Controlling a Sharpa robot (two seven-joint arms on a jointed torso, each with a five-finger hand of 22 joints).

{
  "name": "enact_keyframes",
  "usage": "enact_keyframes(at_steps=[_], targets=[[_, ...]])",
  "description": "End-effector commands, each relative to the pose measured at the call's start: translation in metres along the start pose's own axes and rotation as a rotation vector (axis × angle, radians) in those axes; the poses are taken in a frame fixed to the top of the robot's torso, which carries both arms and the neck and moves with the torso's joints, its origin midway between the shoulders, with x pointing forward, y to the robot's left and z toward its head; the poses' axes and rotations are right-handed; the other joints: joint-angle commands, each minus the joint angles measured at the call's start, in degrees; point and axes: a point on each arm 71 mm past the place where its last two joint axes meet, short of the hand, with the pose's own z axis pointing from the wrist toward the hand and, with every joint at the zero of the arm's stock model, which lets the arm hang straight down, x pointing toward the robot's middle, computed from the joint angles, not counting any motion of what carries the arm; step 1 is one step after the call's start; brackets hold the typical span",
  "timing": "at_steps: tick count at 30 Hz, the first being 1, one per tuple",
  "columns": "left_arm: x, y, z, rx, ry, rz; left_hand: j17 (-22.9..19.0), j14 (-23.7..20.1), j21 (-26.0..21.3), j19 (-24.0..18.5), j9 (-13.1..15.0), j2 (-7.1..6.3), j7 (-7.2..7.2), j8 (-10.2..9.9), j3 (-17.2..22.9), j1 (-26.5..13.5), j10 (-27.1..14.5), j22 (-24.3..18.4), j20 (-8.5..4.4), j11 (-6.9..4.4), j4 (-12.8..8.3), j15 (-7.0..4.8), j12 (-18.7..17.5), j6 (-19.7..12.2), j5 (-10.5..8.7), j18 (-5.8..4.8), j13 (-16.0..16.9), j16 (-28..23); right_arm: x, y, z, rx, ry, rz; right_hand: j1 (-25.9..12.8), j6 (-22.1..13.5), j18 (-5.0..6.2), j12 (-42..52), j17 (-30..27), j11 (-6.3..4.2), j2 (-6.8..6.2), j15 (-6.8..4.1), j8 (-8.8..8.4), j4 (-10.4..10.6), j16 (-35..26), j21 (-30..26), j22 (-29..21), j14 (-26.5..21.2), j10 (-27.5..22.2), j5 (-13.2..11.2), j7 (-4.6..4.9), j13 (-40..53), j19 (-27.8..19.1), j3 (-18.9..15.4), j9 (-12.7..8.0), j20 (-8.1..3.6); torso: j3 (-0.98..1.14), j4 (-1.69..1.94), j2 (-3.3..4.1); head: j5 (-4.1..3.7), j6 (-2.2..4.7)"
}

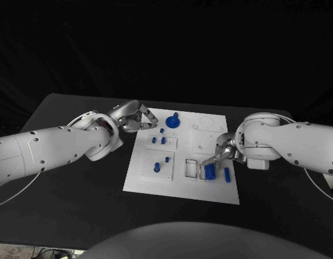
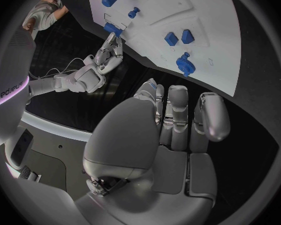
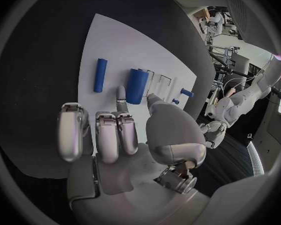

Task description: Assemble the parts on the task board

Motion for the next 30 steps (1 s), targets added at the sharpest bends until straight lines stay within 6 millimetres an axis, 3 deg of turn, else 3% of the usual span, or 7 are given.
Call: enact_keyframes(at_steps=[1,11,15,20,23,27,30], targets=[[0.0015,-0.0014,0.0004,0.004,0.008,-0.009,0.07,-0.28,-0.07,-0.14,0.06,-0.05,-0.16,0.39,0.21,0.49,0.21,9.65,0.36,-0.02,0.01,-0.06,0.30,0.34,0.39,0.49,-0.05,0.01,0.0044,-0.0015,0.0030,0.018,0.033,-0.030,-0.37,-0.45,-0.39,0.21,15.07,0.50,0.23,0.61,-0.45,-0.31,0.19,-0.43,10.92,5.98,5.97,-0.17,0.10,15.06,-0.40,-0.22,-0.13,0.17,-0.01,0.03,-0.03,0.16,0.01],[0.0021,-0.0011,0.0004,-0.002,0.014,-0.009,0.06,-0.28,-0.06,-0.13,0.06,-0.06,-0.14,0.39,0.22,0.46,0.25,9.66,0.37,0.00,0.01,-0.05,0.32,0.34,0.40,0.49,-0.05,0.02,0.0118,-0.0036,0.0096,0.018,0.054,0.003,0.71,-0.84,-0.07,0.21,15.07,1.04,0.85,1.16,-2.06,-2.19,0.19,-1.62,10.51,5.98,5.97,4.35,0.60,15.06,-1.31,0.37,-0.27,0.79,-0.01,0.01,0.00,0.29,0.01],[0.0024,-0.0008,0.0006,-0.005,0.017,-0.009,0.06,-0.28,-0.06,-0.13,0.06,-0.06,-0.14,0.39,0.22,0.46,0.25,9.66,0.37,0.00,0.01,-0.05,0.32,0.34,0.40,0.49,-0.05,0.02,0.0126,-0.0042,0.0112,0.013,0.057,0.034,1.48,-0.43,0.18,0.21,15.07,0.98,1.12,1.15,-2.37,-3.47,0.19,-2.57,10.19,5.98,5.97,9.32,0.49,15.06,-2.02,1.19,0.25,0.88,-0.02,0.01,-0.02,0.33,0.01],[0.0026,-0.0007,0.0006,-0.008,0.019,-0.009,0.02,-0.30,-0.11,-0.15,0.06,-0.07,-0.12,0.38,0.23,0.41,0.28,9.65,0.38,0.03,0.02,-0.03,0.34,0.33,0.41,0.50,-0.06,0.00,0.0130,-0.0055,0.0121,-0.001,0.064,0.103,3.49,0.24,0.42,0.21,15.07,0.53,1.11,0.77,-2.03,-5.83,0.19,-3.53,9.90,5.98,5.97,19.45,-0.02,15.06,-2.74,3.68,1.73,0.60,-0.02,0.01,-0.03,0.38,0.01],[0.0026,-0.0004,0.0006,-0.010,0.020,-0.008,0.02,-0.30,-0.11,-0.15,0.06,-0.07,-0.12,0.38,0.23,0.41,0.28,9.65,0.38,0.03,0.02,-0.03,0.34,0.33,0.41,0.50,-0.06,0.00,0.0132,-0.0067,0.0119,-0.007,0.065,0.135,3.99,0.64,0.49,0.21,15.07,0.21,0.87,0.51,-1.47,-6.77,0.19,-3.81,9.82,5.98,5.97,23.58,-0.38,15.06,-2.92,5.08,2.93,0.38,-0.01,0.02,-0.03,0.38,0.01],[0.0025,0.0000,0.0003,-0.013,0.021,-0.008,0.02,-0.30,-0.11,-0.15,0.06,-0.07,-0.12,0.38,0.23,0.41,0.28,9.65,0.38,0.03,0.02,-0.03,0.34,0.33,0.41,0.50,-0.06,0.00,0.0142,-0.0093,0.0102,-0.017,0.063,0.183,4.46,0.93,0.58,0.21,15.07,-0.26,0.54,0.11,-0.45,-8.04,0.19,-4.19,9.71,5.98,5.97,26.83,-0.87,15.06,-3.15,6.93,4.86,0.03,0.00,0.01,-0.01,0.67,0.01],[0.0024,0.0005,0.0000,-0.015,0.022,-0.008,0.02,-0.30,-0.11,-0.15,0.06,-0.07,-0.12,0.38,0.23,0.41,0.28,9.65,0.38,0.03,0.02,-0.03,0.34,0.33,0.41,0.50,-0.06,0.00,0.0142,-0.0113,0.0073,-0.023,0.058,0.208,4.38,0.84,0.65,0.21,15.07,-0.46,0.34,-0.09,0.12,-8.58,0.19,-4.52,9.60,5.98,5.97,27.58,-1.07,15.06,-3.36,7.83,6.01,-0.17,-0.01,0.00,-0.01,0.79,0.01]])
